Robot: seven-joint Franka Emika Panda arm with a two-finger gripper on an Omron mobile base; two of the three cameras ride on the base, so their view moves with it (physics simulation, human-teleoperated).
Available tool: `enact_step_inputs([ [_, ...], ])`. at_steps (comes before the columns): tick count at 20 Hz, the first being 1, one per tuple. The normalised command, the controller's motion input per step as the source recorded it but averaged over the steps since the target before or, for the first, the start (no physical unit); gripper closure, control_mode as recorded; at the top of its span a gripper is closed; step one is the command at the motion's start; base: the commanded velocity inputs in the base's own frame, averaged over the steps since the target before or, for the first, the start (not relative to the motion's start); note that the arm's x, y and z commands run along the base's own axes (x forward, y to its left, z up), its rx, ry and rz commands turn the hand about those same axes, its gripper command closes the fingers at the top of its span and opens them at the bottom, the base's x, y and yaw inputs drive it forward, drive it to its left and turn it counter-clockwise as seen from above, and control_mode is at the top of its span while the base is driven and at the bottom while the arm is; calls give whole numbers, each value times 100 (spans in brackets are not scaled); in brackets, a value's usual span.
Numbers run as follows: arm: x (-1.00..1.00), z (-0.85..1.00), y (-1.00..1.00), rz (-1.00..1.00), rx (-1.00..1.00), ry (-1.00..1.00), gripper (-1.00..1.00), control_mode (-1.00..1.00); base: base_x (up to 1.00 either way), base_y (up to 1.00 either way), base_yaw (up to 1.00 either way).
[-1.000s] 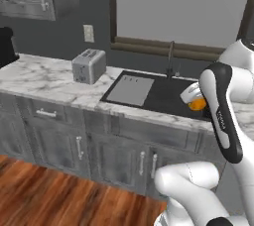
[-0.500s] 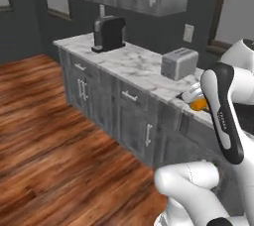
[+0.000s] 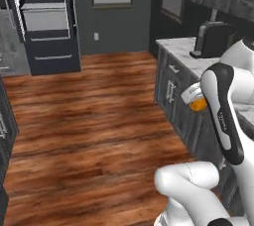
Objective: Pick up both oranges from the fridge and place them inside the tupperware on the counter.
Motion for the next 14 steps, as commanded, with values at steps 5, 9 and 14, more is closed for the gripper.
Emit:
enact_step_inputs([
  [5,0,0,0,0,0,0,100,100,90,6,72],
  [9,0,0,0,0,0,0,100,100,100,1,70],
  [14,0,0,0,0,0,0,100,100,100,-4,63],
])
